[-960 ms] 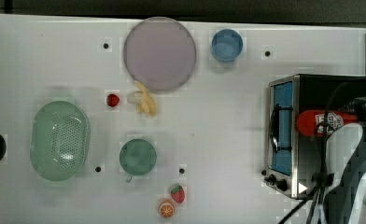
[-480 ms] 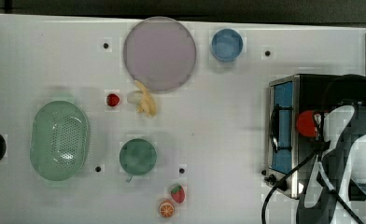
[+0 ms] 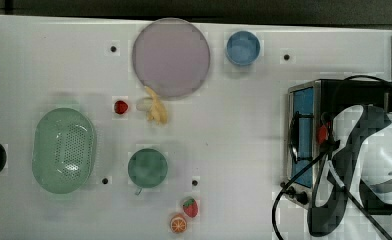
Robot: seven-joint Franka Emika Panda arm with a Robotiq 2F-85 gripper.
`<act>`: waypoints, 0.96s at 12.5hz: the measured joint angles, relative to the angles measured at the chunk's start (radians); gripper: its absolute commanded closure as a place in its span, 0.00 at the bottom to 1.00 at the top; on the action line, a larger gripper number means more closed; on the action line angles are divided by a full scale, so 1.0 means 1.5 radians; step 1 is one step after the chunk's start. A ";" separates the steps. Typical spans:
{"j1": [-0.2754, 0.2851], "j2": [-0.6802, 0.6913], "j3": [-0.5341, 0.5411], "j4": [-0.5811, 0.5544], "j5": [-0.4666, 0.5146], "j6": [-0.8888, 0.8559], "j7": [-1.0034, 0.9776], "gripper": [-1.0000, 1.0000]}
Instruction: Pick Ketchup from oven and place it on table.
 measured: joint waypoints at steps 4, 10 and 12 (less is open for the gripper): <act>-0.005 -0.002 -0.013 0.004 0.004 -0.001 0.000 0.36; -0.010 -0.015 -0.009 0.057 -0.047 -0.073 -0.006 0.36; 0.004 -0.026 -0.011 0.109 -0.059 -0.123 -0.016 0.36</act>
